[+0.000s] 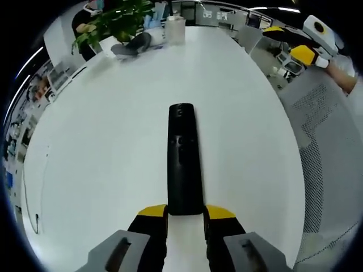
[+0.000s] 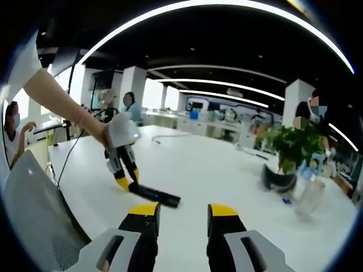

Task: Press the specified remote control buttons in sequence, fully releasing each button before pressing the next.

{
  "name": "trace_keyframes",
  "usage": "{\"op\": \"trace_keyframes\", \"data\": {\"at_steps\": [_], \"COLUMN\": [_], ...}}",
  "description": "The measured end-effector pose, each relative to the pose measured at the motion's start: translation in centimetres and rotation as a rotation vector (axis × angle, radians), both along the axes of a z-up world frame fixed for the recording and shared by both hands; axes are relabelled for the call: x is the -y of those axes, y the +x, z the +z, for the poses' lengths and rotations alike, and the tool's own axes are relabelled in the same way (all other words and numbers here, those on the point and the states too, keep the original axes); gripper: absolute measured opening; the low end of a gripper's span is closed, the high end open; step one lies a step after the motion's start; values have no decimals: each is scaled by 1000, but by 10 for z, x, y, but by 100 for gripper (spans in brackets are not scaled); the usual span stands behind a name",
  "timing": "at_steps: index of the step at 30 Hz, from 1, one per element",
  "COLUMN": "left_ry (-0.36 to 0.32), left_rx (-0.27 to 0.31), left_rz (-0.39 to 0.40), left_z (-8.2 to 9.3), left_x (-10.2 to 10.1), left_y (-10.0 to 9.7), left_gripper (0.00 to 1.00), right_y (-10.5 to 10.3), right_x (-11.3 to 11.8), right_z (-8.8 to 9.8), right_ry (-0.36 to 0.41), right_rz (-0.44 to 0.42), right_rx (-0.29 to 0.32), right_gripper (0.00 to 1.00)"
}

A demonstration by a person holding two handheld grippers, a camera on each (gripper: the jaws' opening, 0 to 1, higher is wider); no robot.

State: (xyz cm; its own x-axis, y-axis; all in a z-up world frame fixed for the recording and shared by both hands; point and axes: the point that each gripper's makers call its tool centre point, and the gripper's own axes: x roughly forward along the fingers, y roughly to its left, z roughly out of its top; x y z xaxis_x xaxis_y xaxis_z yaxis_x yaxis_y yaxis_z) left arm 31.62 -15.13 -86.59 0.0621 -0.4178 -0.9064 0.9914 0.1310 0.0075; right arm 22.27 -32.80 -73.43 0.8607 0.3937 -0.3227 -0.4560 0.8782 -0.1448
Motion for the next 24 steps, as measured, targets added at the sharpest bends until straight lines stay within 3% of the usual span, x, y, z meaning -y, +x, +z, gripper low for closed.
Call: {"op": "trace_keyframes", "data": {"at_steps": [24], "left_ry": [18], "left_rx": [-10], "left_rz": [-72], "left_z": [0], "left_x": [-5], "left_y": [-24], "left_gripper": [24], "right_y": [0], "right_x": [1], "right_z": [-5], "right_ry": [-42], "right_rz": [5], "right_rx": [-14], "right_gripper": [29]}}
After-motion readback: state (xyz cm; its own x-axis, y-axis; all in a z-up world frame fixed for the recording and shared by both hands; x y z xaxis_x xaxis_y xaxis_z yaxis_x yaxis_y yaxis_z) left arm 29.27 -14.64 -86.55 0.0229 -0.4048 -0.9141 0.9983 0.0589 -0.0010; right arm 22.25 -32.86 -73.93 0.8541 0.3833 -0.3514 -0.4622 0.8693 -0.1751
